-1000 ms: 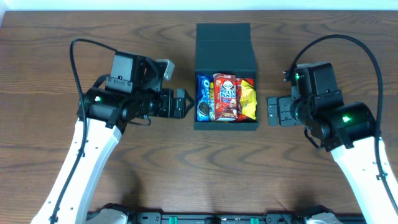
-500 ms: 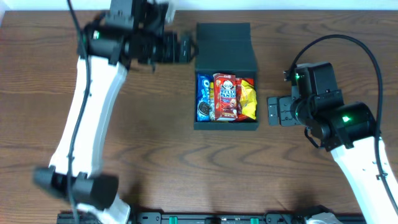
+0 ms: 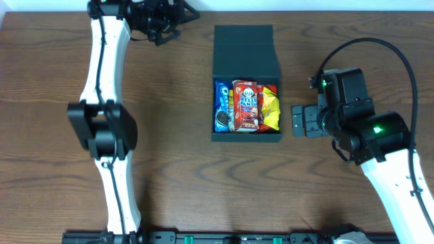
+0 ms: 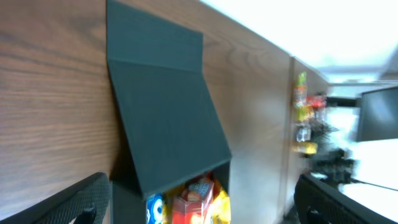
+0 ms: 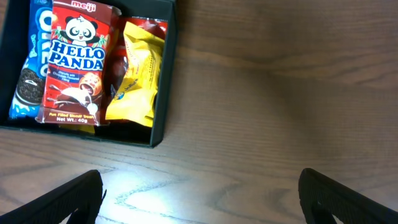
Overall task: Pack container
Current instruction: 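Raise the left arm and reach the gripper to the box lid's top edge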
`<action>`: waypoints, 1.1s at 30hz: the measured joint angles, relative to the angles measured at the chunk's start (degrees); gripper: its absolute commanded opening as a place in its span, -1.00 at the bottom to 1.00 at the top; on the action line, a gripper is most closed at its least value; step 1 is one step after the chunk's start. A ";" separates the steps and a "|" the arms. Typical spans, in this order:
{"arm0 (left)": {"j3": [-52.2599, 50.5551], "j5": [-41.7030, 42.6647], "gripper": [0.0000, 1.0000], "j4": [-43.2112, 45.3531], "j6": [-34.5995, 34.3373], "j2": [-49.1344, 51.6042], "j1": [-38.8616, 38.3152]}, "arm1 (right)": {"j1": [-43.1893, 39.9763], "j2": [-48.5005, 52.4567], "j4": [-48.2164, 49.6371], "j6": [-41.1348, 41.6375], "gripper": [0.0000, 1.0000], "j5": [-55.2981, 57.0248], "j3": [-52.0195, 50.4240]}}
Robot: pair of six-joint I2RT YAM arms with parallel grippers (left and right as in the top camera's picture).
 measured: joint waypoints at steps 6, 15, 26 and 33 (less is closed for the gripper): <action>-0.02 6.03 0.91 4.63 -5.73 8.83 -0.90 | 0.00 0.00 0.04 0.00 0.99 0.02 0.00; -0.02 5.38 0.91 8.35 -8.66 11.43 -6.08 | 0.00 0.00 0.87 -0.02 0.99 0.02 0.00; -0.02 -2.82 0.91 8.02 -10.10 12.98 -6.16 | 0.00 0.00 1.01 0.00 0.99 0.02 0.00; -0.02 -6.45 0.91 8.28 -10.34 12.98 -5.86 | 0.00 0.00 1.97 -0.02 0.98 0.02 0.00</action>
